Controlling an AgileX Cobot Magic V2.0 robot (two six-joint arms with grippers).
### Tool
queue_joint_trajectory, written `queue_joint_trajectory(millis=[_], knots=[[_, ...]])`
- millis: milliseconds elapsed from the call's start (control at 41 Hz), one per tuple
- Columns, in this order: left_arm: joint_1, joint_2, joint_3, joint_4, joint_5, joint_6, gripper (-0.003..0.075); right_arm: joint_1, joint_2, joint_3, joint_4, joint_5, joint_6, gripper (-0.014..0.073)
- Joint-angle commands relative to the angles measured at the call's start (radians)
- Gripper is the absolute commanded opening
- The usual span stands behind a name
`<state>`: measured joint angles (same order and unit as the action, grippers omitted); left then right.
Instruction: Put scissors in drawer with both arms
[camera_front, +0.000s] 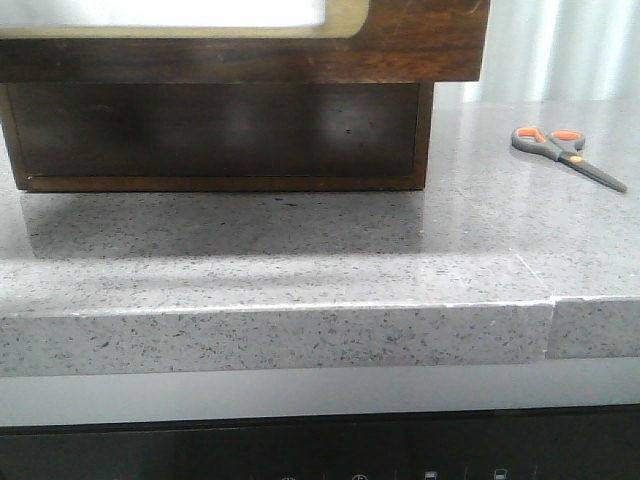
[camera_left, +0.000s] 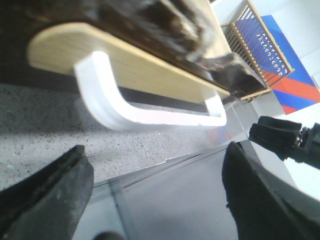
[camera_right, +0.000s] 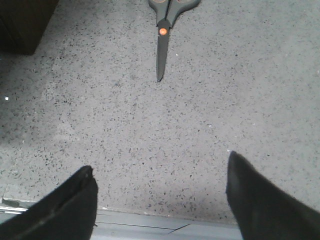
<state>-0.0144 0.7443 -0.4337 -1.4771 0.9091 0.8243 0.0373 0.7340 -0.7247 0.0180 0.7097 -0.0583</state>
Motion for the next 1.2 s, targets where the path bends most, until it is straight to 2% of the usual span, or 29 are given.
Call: queue_joint_trajectory(millis=[0, 122, 268, 341, 415, 537, 610, 878, 951, 1024, 1171], knots=[[-0.006, -0.088, -0.060, 0.103, -0.029, -0.114, 0.0529, -0.007, 0.005, -0.034, -0.008, -0.060, -0.008, 0.0558], [-0.006, -0.159, -0.169, 0.441, -0.055, -0.318, 0.0529, -0.007, 0.005, -0.034, -0.008, -0.060, -0.008, 0.0558], [-0.006, -0.183, -0.349, 0.892, -0.010, -0.476, 0.0528, -0.007, 0.005, -0.034, -0.008, -0.060, -0.008, 0.0558], [-0.006, -0.183, -0.421, 1.063, 0.016, -0.544, 0.0526, -0.007, 0.005, -0.034, -0.008, -0.060, -0.008, 0.0558], [-0.006, -0.183, -0.474, 1.166, 0.034, -0.554, 0.0526, -0.007, 0.005, -0.034, -0.008, -0.060, -0.008, 0.0558], [-0.026, -0.183, -0.509, 1.217, 0.031, -0.554, 0.0526, -0.007, 0.005, -0.034, -0.008, -0.060, -0.008, 0.0558], [-0.075, -0.183, -0.509, 1.217, 0.013, -0.554, 0.0526, -0.007, 0.005, -0.034, -0.008, -0.060, -0.008, 0.0558], [-0.430, -0.183, -0.509, 1.390, -0.035, -0.549, 0.0526, -0.007, 0.005, -0.034, -0.008, -0.060, -0.008, 0.0558], [-0.498, -0.183, -0.509, 1.419, -0.053, -0.617, 0.0526, -0.007, 0.005, -0.034, -0.008, -0.060, -0.008, 0.0558], [-0.529, -0.183, -0.509, 1.425, -0.080, -0.719, 0.0526, -0.007, 0.005, -0.034, -0.008, -0.060, -0.008, 0.0558], [-0.539, -0.183, -0.509, 1.423, -0.093, -0.731, 0.0526, -0.007, 0.005, -0.034, -0.008, -0.060, -0.008, 0.0558]])
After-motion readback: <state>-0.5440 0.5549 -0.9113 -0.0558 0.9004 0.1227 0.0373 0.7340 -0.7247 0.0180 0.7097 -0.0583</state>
